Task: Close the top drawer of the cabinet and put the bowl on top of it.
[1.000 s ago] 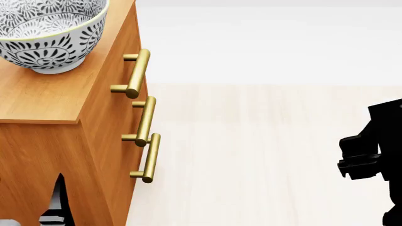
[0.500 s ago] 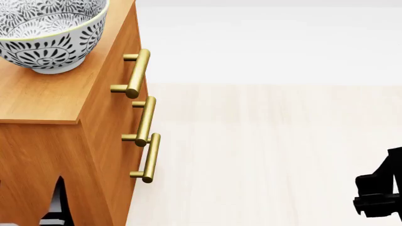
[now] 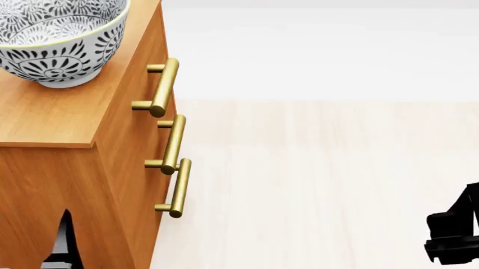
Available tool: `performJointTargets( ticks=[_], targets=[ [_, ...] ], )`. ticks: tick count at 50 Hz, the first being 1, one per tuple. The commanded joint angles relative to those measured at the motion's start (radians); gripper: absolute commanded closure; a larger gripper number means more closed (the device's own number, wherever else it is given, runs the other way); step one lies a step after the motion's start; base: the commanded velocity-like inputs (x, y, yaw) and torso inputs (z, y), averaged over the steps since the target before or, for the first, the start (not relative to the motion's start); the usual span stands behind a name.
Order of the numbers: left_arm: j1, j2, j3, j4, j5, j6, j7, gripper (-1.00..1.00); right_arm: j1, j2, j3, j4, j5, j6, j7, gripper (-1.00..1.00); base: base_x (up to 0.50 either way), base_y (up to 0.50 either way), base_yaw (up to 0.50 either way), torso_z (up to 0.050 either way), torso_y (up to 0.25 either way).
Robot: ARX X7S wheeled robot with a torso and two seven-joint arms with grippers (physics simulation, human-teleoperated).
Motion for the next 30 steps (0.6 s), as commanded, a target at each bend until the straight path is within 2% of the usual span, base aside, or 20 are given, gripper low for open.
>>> performJointTargets(
  ticks=[1,30],
  targets=[
    [0.007,-0.007,-0.007,0.007,-0.002,0.004,-0.006,-1.00,-0.002,0.024,0.001,-0.033,-0.007,0.002,0.014,-1.00,0.00,0.00,0.00,0.000,0.000],
    [0.034,-0.037,-0.024,0.093,-0.008,-0.001,-0.031,-1.00,0.080,0.053,0.040,-0.164,-0.015,0.114,0.014,-1.00,0.00,0.00,0.00,0.000,0.000]
  ],
)
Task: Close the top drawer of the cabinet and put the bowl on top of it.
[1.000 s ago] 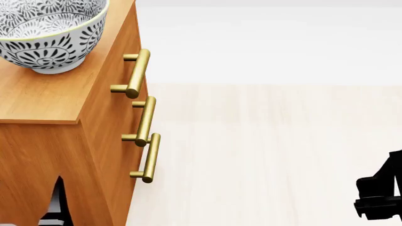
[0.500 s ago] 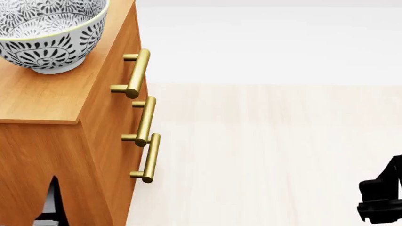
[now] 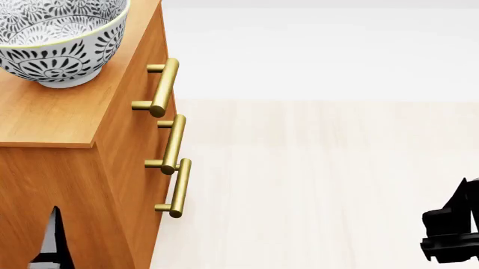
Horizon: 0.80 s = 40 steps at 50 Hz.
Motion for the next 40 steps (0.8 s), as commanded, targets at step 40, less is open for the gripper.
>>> performJointTargets(
  ticks=[40],
  targets=[
    [0.076,-0.030,-0.040,0.090,0.015,0.084,-0.021,-1.00,0.135,0.067,0.087,-0.253,-0.006,0.138,0.009,-1.00,0.00,0.00,0.00,0.000,0.000]
  ],
)
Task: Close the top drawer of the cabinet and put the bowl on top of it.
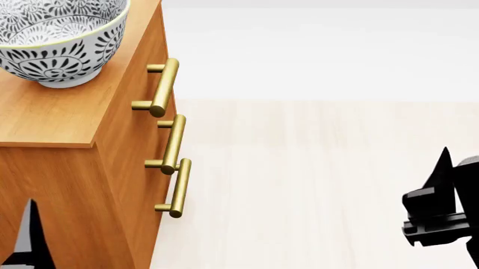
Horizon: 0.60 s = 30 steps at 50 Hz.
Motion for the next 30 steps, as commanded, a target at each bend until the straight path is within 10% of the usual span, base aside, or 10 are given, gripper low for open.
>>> performJointTargets(
  ticks=[1,30],
  targets=[
    [0.026,0.009,-0.005,-0.026,0.017,0.062,0.013,-1.00,0.020,0.017,0.018,-0.043,-0.001,0.015,0.000,-1.00,0.00,0.00,0.00,0.000,0.000],
    [0.075,-0.019,-0.044,0.055,0.001,0.094,-0.008,-1.00,0.065,0.069,0.063,-0.148,0.011,0.050,0.010,-1.00,0.00,0.00,0.00,0.000,0.000]
  ],
)
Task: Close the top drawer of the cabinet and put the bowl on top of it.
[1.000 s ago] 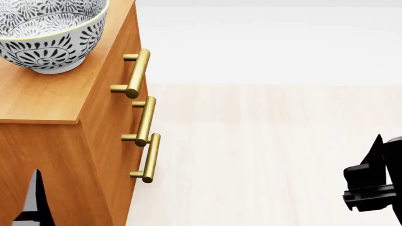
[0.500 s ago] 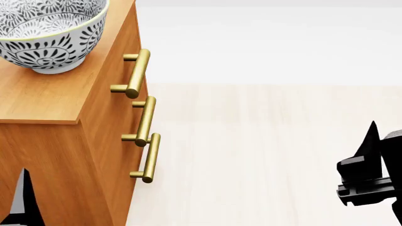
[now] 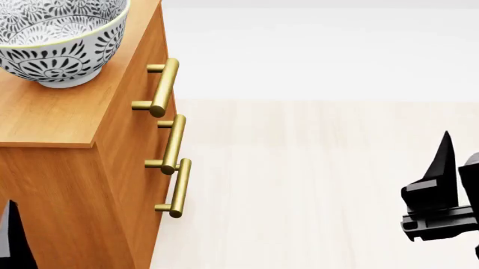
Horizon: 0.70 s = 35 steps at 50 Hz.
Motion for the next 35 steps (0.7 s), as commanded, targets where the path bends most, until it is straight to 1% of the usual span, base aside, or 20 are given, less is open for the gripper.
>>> performJointTargets(
  ticks=[1,12,24,29,35],
  targets=[
    [0.023,-0.009,-0.016,0.027,-0.004,0.020,-0.005,-1.00,0.014,0.017,0.016,-0.040,0.005,0.016,0.007,-1.00,0.00,0.00,0.00,0.000,0.000],
    [0.037,-0.014,-0.024,0.049,0.006,0.030,-0.015,-1.00,0.023,0.020,0.026,-0.060,0.009,0.033,0.007,-1.00,0.00,0.00,0.00,0.000,0.000],
    [0.056,-0.021,-0.030,0.073,0.014,0.040,-0.022,-1.00,0.031,0.064,0.041,-0.129,0.002,0.019,0.013,-1.00,0.00,0.00,0.00,0.000,0.000],
    [0.077,-0.026,-0.040,0.097,0.029,0.050,-0.032,-1.00,0.041,0.107,0.054,-0.162,0.004,0.001,0.006,-1.00,0.00,0.00,0.00,0.000,0.000],
    [0.088,-0.028,-0.044,0.113,0.034,0.057,-0.035,-1.00,0.039,0.121,0.055,-0.171,-0.002,-0.002,0.005,-1.00,0.00,0.00,0.00,0.000,0.000]
  ],
)
